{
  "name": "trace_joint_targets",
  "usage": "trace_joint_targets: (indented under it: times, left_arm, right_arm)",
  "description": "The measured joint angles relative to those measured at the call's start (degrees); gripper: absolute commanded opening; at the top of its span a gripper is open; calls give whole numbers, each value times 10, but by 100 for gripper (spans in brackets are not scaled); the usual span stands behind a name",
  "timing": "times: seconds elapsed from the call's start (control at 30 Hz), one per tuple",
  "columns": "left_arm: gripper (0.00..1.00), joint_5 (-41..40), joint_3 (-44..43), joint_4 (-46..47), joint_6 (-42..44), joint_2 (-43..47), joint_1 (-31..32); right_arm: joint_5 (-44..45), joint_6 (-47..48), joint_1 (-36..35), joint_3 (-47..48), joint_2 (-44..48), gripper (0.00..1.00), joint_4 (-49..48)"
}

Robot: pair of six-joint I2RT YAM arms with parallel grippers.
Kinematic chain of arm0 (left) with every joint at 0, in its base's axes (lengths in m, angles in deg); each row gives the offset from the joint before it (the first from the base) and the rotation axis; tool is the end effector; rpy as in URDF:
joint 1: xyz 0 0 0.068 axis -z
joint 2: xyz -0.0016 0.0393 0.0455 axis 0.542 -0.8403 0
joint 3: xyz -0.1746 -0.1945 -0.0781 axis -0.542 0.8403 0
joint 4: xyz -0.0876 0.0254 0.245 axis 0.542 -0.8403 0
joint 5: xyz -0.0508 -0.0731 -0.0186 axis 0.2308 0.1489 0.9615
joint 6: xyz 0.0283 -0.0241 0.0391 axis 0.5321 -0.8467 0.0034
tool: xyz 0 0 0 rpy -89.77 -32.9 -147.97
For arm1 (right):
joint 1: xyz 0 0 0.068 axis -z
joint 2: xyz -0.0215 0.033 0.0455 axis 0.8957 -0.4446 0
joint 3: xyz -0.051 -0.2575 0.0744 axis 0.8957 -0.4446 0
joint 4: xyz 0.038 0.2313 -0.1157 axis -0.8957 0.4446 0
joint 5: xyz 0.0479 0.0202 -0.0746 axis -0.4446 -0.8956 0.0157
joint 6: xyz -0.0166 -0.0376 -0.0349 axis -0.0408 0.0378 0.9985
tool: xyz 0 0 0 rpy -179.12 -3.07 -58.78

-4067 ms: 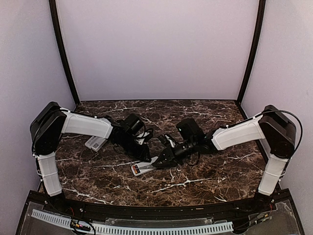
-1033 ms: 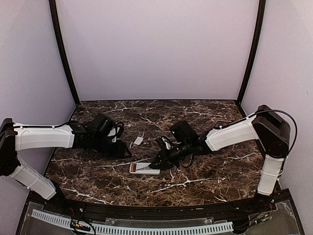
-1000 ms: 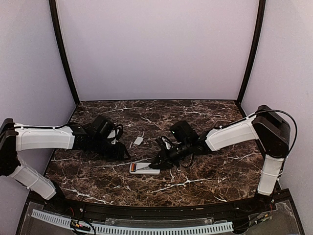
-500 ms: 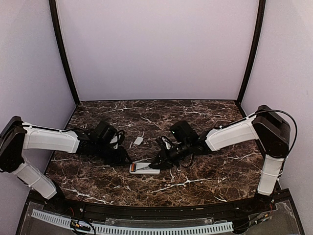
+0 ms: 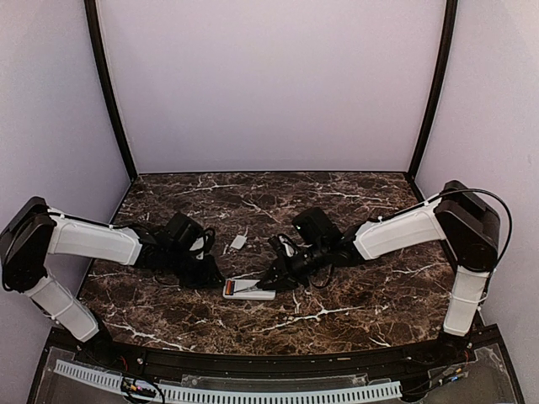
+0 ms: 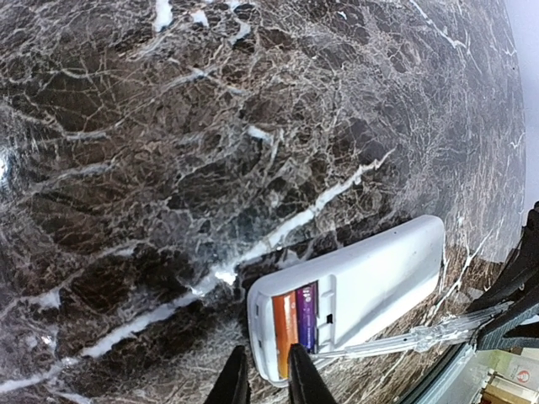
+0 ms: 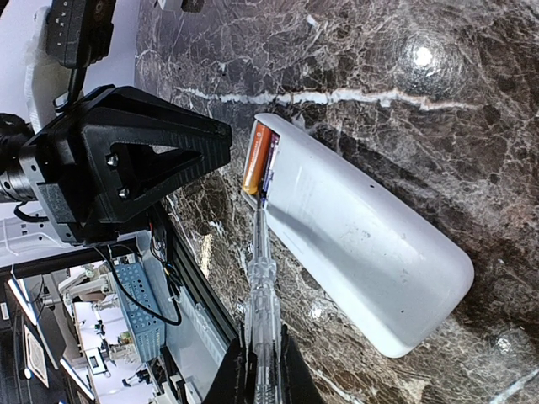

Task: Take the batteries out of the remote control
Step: Remove the battery from the remote control without the battery cover.

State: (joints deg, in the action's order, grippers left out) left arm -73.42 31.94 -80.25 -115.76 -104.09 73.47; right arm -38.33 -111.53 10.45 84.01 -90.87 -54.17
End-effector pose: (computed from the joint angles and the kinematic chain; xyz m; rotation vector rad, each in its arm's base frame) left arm 0.2099 -0.1931 0.1567 0.0796 2.6901 -0.8917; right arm 0.2123 0.3177 0.1530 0.3567 -2.7529 -1.4678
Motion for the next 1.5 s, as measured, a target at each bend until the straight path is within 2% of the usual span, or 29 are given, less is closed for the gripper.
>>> trace_joint_targets:
  times: [0.37, 0.8, 1.23, 1.5]
  left_arm:
    - [12, 2, 6, 21, 0, -26, -3]
    - [0, 22, 15, 63, -10, -34, -8]
    - [0, 44, 59, 144, -35, -29, -17]
    - [0, 48, 65, 159, -43, -30, -18]
  right_arm:
    - [2, -1, 0, 0, 0, 0, -1]
    - [10, -18, 0, -10, 3, 0, -22]
    - [24, -65, -6, -78, 6, 0, -155]
    - [43, -79, -12, -122, 6, 0, -244]
